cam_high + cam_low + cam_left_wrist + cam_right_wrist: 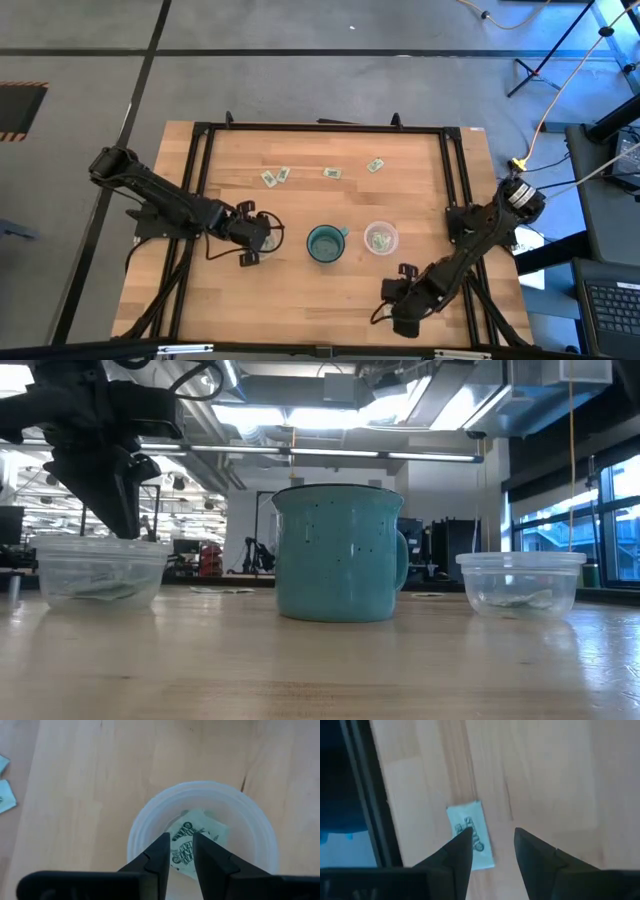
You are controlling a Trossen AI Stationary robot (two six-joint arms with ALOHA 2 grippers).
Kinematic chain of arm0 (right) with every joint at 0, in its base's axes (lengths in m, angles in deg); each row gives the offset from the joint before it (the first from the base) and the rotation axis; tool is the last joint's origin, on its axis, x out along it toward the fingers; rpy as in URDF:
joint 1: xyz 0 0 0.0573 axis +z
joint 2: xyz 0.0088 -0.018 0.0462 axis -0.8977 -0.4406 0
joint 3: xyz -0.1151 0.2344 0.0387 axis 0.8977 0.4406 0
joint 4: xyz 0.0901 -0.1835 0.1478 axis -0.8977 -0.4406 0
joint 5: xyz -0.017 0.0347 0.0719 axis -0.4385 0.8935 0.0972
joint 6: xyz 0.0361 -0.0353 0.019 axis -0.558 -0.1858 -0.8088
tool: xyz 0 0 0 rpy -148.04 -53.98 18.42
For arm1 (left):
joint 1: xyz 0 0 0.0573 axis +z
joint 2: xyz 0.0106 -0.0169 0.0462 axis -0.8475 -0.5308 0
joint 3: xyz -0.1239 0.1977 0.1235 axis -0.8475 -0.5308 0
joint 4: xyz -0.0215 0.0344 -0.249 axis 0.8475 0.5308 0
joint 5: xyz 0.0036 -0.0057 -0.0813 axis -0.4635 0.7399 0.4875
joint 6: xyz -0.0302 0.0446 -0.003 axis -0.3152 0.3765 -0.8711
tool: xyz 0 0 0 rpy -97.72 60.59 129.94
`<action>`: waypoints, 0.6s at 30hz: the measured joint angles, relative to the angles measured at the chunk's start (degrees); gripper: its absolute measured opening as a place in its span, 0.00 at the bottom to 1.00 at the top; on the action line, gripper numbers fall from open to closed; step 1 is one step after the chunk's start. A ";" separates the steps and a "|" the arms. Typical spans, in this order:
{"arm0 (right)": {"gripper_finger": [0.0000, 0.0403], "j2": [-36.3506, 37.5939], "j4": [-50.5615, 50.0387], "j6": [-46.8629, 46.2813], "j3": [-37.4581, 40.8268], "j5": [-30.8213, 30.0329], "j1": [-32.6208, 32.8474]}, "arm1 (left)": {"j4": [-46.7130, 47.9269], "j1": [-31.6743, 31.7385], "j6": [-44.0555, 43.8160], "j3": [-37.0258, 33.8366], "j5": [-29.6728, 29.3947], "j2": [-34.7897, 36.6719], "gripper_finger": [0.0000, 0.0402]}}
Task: Pick and place Stevia / Truvia into bins
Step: Put the green stevia packet into the right transparent container
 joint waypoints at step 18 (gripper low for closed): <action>0.35 -8.17 0.88 -6.31 -0.35 6.40 2.72 | 0.06 0.00 0.02 0.00 -2.44 0.00 0.19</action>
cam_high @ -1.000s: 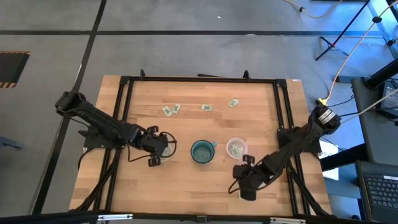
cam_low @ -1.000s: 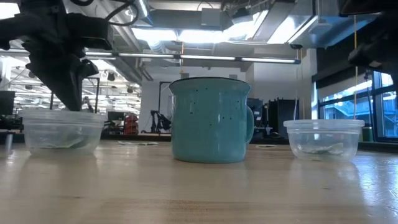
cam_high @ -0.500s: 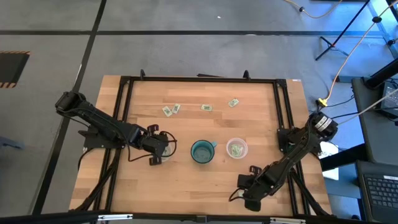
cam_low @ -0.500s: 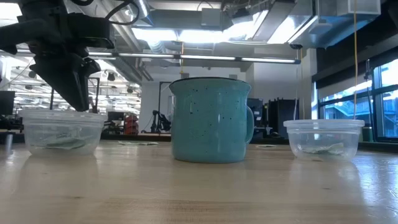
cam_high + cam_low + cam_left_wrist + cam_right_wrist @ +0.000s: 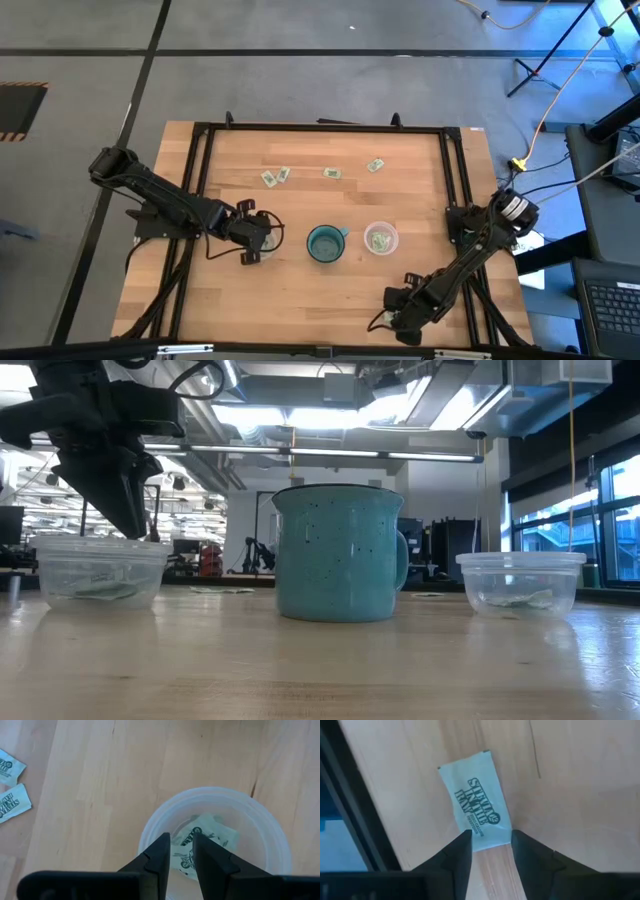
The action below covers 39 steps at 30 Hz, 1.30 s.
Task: Pick and place Stevia / Truvia into bins
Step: Put the green stevia packet into the right transparent container
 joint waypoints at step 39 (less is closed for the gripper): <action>0.02 -1.30 -5.07 5.73 0.24 -3.88 -0.82 | 0.00 0.00 0.00 0.04 -2.88 0.00 0.19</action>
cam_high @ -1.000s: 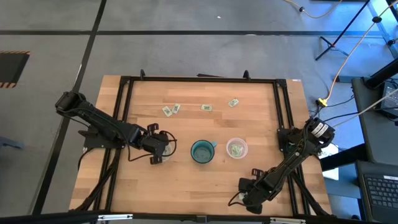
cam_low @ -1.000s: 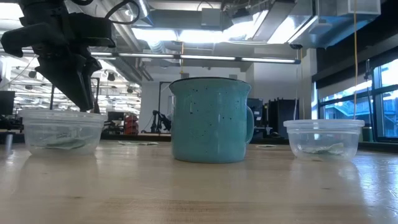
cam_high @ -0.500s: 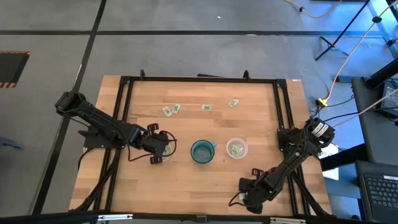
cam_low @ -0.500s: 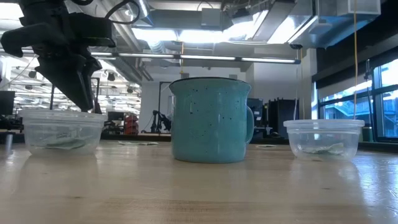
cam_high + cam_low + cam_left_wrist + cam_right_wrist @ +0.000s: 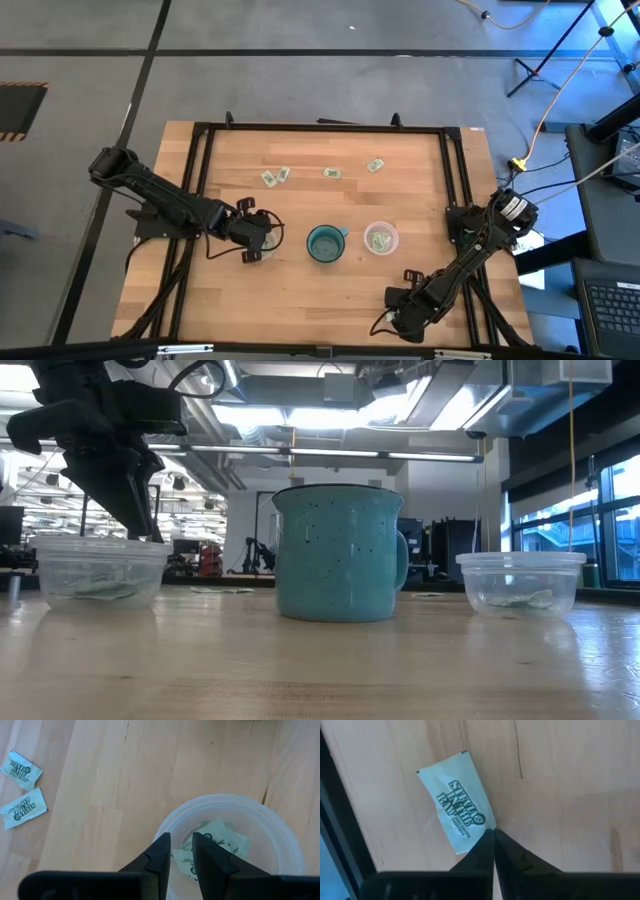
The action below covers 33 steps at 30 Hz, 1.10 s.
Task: Pick and place Stevia / Truvia into bins
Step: Put the green stevia packet into the right transparent container
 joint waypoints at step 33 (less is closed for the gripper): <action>0.00 -1.75 -15.70 -1.12 -7.47 -9.06 -8.67 | -0.02 0.00 0.00 0.00 -0.37 0.02 0.18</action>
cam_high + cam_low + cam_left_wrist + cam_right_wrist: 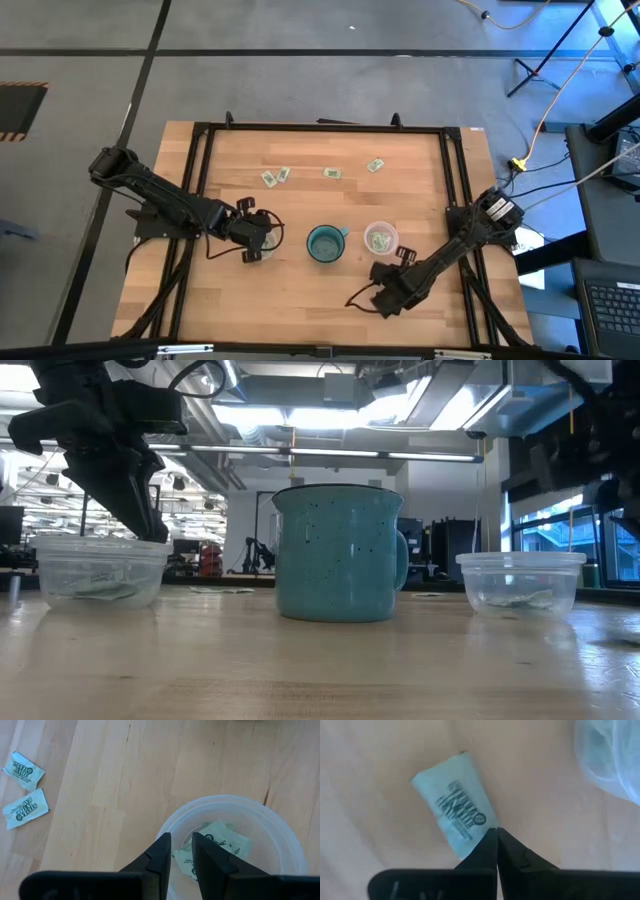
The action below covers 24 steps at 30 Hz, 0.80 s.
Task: Pick and place Stevia / Truvia into bins
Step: Put the green stevia packet into the right transparent container
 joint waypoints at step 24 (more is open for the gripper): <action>0.00 2.04 -0.25 -0.25 -0.53 -0.77 0.13 | 0.00 0.02 0.00 0.00 -0.09 0.00 0.17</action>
